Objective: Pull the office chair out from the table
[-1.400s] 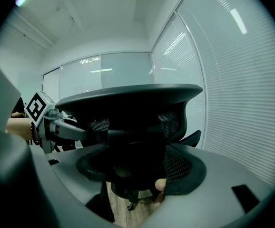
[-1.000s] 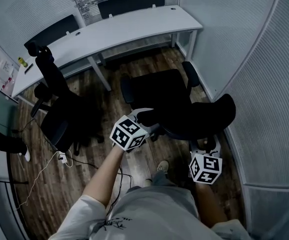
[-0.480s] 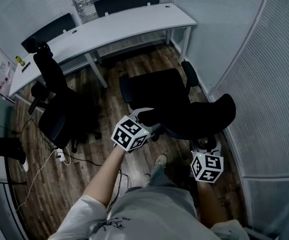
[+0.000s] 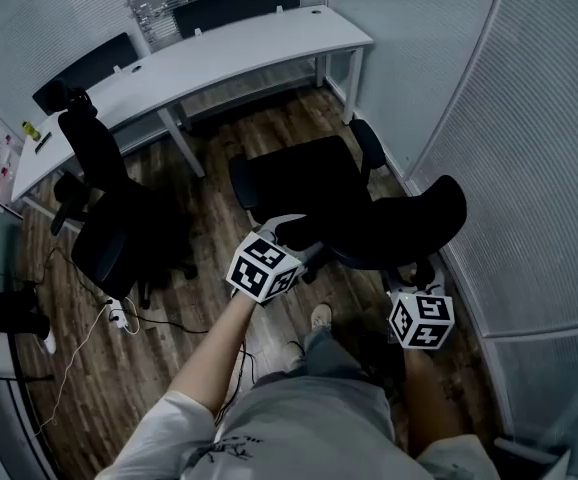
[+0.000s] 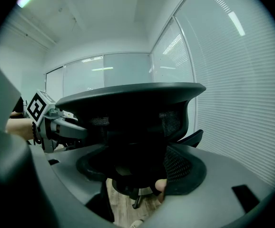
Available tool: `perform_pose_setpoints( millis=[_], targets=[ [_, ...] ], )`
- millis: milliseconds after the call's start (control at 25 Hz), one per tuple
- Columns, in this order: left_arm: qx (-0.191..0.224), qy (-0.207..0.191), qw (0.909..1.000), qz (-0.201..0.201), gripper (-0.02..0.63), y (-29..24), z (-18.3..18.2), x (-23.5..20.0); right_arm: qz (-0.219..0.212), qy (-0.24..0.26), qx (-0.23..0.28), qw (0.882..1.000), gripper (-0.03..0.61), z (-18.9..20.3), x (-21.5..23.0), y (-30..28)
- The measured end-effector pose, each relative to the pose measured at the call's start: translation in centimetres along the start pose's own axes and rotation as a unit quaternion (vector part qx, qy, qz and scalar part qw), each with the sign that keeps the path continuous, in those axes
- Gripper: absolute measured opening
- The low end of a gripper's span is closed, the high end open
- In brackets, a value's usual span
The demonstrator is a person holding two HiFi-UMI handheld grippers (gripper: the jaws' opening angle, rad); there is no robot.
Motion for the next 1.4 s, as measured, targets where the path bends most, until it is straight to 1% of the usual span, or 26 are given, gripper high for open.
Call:
perform_pose_setpoints(
  millis=[480,760,1000,1200,1400],
  targets=[
    [-0.001,0.007,0.9998,-0.018,0.224,-0.6,-0.4,2.3,-0.022,0.009,-0.007,1.000,0.281,-0.2,2.2,1.1],
    [0.003,0.000,0.9993,-0.036,0.224,-1.2,-0.8,3.0,-0.039,0.013,-0.013,0.999,0.281,-0.4,3.5,0.9],
    [-0.001,-0.007,0.9976,-0.068,0.230,-1.5,-1.3,3.5,-0.037,0.012,-0.005,0.999,0.281,-0.7,3.8,0.9],
    [0.003,-0.021,0.9944,-0.104,0.238,-1.9,-0.8,3.6,-0.057,0.016,-0.003,0.998,0.281,-0.5,3.9,0.7],
    [0.015,-0.014,0.9923,-0.122,0.262,-1.8,-1.4,3.9,-0.072,0.027,-0.008,0.997,0.281,-0.4,4.2,0.7]
  ],
)
Point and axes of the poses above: the fingertips, and each gripper's own axes: y backward along the fingers, x to its right, z out of its underside, the point moved 9 cm from there along y, backward along the fingers, and after that the axes turned 8 degrees about -z, right-handed, at the moved point
